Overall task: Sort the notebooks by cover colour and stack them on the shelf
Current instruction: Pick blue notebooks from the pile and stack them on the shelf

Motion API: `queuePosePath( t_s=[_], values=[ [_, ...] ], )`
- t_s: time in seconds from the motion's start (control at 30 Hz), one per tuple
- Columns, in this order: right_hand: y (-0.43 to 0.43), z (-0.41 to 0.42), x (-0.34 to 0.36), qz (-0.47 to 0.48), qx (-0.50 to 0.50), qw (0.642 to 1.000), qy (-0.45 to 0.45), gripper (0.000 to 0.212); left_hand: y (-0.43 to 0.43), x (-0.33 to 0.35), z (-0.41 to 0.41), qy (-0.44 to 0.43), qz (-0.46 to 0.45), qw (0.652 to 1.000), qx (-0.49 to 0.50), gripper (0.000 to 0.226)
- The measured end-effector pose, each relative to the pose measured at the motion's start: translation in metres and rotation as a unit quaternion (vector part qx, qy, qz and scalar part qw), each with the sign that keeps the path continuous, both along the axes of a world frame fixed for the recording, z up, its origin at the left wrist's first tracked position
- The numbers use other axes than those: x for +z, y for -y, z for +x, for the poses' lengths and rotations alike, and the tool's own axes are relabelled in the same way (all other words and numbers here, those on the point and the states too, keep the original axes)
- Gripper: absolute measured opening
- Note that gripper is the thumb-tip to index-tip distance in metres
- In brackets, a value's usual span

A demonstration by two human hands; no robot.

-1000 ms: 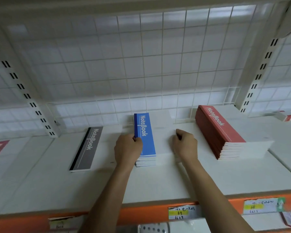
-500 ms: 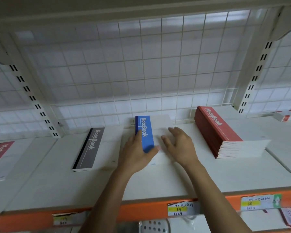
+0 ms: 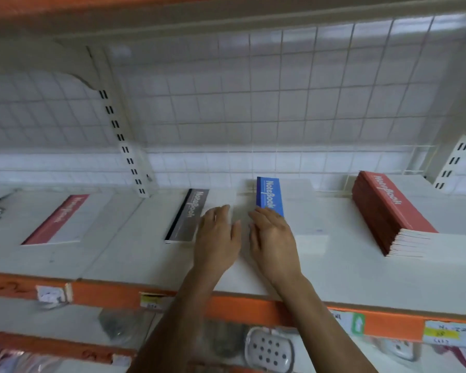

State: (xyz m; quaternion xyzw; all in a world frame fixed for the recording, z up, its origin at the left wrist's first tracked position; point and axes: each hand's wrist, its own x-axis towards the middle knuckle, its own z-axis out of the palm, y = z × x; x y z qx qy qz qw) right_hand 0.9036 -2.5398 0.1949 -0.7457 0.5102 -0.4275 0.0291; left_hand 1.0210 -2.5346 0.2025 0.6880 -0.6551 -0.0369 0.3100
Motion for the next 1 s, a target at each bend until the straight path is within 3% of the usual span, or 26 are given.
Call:
queuePosePath(
  t_s=[0.2,0.3,0.6,1.0],
  values=[
    [-0.034,0.095,-0.001,0.003,0.114,0.993,-0.026,0.037,-0.042,-0.008,0.093,0.030,-0.001,0.996,0.083,0.052],
    [-0.056,0.154,-0.003,0.021,0.148,0.988,-0.028,0.040,-0.073,-0.009,0.147,0.049,0.011,0.991,0.124,0.037],
    [-0.114,0.331,-0.014,0.037,0.174,0.983,-0.034,0.032,-0.143,-0.004,0.312,0.108,0.018,0.977,0.182,0.036],
    [-0.091,0.462,-0.015,0.121,0.176,0.976,-0.043,0.037,-0.133,-0.015,0.452,0.106,0.019,0.970,0.217,0.043]
  ],
)
